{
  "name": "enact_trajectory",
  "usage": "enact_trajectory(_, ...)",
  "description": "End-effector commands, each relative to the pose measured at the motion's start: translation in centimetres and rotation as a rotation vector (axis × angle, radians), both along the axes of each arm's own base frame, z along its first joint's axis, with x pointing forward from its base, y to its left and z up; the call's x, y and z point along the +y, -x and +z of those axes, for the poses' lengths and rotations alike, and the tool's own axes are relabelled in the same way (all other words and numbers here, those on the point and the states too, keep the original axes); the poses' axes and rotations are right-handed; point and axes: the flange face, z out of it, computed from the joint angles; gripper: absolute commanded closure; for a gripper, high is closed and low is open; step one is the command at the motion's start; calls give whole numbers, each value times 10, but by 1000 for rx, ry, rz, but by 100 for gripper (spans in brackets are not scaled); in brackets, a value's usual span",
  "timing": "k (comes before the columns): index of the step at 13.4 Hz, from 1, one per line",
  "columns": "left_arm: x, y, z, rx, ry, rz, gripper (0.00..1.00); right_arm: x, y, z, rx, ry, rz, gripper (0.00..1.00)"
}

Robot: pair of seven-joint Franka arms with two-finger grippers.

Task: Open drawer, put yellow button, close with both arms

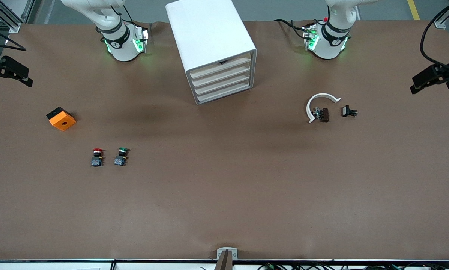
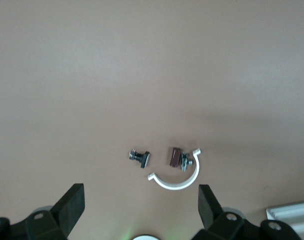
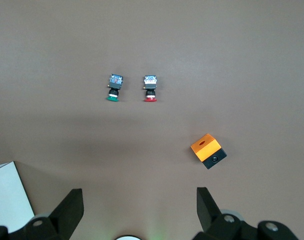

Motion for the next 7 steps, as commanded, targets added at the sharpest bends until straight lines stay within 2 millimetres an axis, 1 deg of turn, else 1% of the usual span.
enact_trajectory(1,-4,44,1,1,10,-59,0,2,7,4,-15,-45,-6,0)
enact_trajectory(3,-13,59,3,-12,8,-77,0,1,10,10,-14,-60,-12,0)
enact_trajectory(5,-24,62,5,-17,-2,-93,0,0,12,15,-9,-61,-12,0)
enact_trajectory(7,-23,61,7,-32,-3,-92,0,-1,14,16,-1,-60,-14,0)
